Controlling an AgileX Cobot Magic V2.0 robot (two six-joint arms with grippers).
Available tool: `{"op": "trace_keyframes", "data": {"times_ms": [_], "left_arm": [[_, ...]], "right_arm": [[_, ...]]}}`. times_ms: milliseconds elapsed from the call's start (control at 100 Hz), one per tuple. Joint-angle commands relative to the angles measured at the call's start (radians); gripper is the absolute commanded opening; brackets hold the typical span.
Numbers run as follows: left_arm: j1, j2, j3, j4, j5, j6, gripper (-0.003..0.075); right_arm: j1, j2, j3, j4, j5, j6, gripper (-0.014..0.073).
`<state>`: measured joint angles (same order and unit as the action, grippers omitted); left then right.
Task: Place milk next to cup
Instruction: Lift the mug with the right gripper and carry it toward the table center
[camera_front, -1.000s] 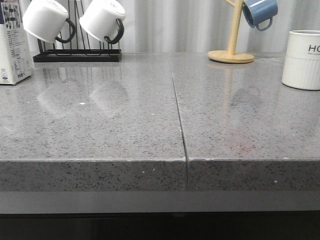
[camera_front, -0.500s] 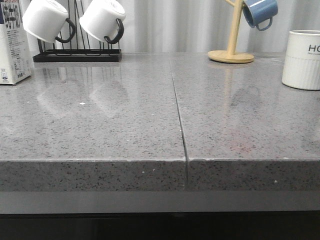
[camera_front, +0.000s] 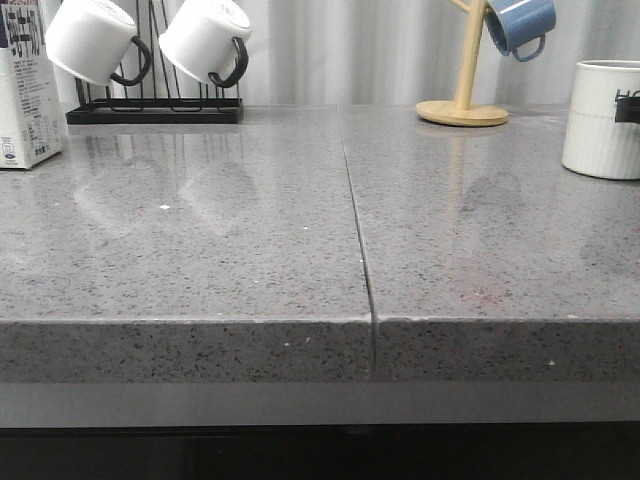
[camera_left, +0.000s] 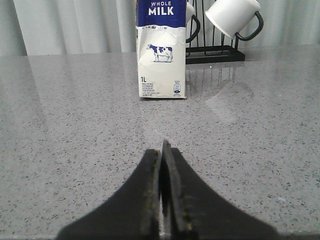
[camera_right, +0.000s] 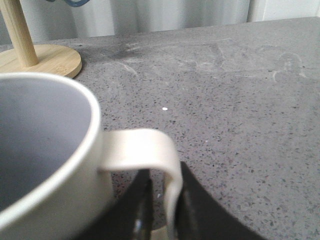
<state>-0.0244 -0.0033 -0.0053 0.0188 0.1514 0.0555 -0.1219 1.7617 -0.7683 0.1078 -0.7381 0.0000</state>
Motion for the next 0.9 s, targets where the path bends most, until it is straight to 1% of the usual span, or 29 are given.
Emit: {"op": "trace_keyframes", "data": {"times_ms": [0, 50, 90, 240, 380, 590, 890], "left_arm": [[0.003, -0.031, 0.045, -0.003, -0.08, -0.003, -0.002], [0.003, -0.031, 0.045, -0.003, -0.08, -0.003, -0.002], [0.003, -0.031, 0.045, -0.003, -0.08, -0.003, -0.002], [0.003, -0.031, 0.045, -0.003, -0.08, -0.003, -0.002], [0.003, -0.031, 0.045, -0.003, -0.08, -0.003, -0.002], [0.003, -0.031, 0.045, -0.003, -0.08, -0.003, -0.002], [0.003, -0.031, 0.045, -0.003, -0.08, -0.003, -0.002]], "right_arm": [[-0.008, -0.038, -0.031, -0.001, -0.083, 0.0, -0.0021], [-0.008, -0.038, -0.031, -0.001, -0.083, 0.0, -0.0074], [-0.008, -0.038, -0.031, -0.001, -0.083, 0.0, -0.0062], [-0.006, -0.045, -0.031, -0.001, -0.083, 0.0, -0.0067], [0.025, -0.091, -0.031, -0.002, -0.075, 0.0, -0.0067], [0.146, -0.157, -0.031, -0.002, -0.076, 0.0, -0.0067], [0.355, -0.145, -0.035, -0.002, -0.083, 0.0, -0.0067]]}}
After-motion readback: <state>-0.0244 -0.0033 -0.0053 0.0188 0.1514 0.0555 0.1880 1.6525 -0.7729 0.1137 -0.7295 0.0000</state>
